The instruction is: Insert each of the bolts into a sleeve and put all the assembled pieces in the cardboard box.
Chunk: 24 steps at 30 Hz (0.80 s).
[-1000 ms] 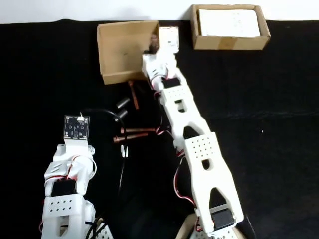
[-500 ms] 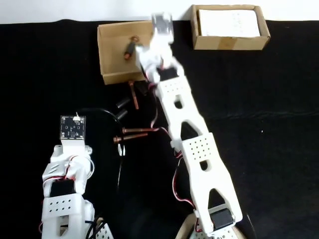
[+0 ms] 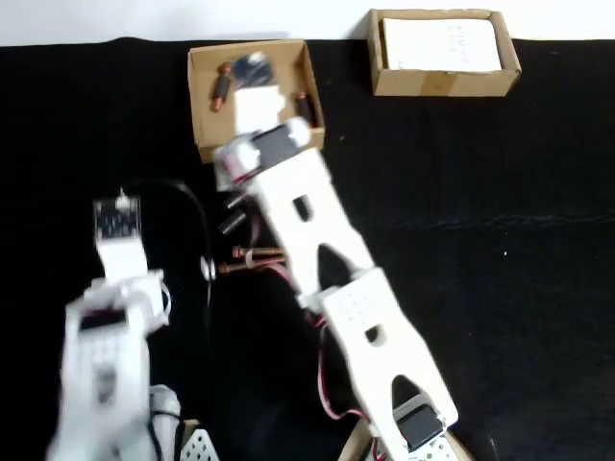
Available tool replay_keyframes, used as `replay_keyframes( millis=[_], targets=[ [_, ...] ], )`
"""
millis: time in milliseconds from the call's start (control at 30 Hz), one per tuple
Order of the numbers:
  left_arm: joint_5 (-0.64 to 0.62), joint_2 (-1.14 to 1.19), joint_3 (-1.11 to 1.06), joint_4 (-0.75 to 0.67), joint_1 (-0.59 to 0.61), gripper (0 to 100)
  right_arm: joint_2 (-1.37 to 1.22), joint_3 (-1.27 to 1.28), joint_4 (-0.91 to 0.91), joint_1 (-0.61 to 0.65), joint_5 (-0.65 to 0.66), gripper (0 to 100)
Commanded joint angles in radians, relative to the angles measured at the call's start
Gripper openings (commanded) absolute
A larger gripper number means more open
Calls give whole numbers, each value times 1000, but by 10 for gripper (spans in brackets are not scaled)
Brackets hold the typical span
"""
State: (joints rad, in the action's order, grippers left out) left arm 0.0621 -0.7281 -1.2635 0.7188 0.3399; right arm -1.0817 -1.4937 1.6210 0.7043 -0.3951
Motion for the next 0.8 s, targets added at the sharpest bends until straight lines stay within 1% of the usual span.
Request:
replay_keyframes(
  millis=[0, 167, 300, 467, 600, 767],
  targets=[
    [-6, 337, 257, 78, 8, 81, -12, -42, 5, 45, -86, 156],
    [-6, 673, 552, 267, 15, 81, -74, -42, 15, 93, -196, 156],
    [-6, 809, 682, 358, 15, 80, -101, -42, 15, 97, -272, 153],
    [-20, 835, 711, 373, 15, 80, -142, -42, 13, 93, -325, 72],
    [-89, 837, 716, 368, 45, 80, -163, -42, 8, 93, -341, 70],
    [-92, 845, 727, 373, 48, 80, -208, -42, 7, 82, -341, 70]
  ],
)
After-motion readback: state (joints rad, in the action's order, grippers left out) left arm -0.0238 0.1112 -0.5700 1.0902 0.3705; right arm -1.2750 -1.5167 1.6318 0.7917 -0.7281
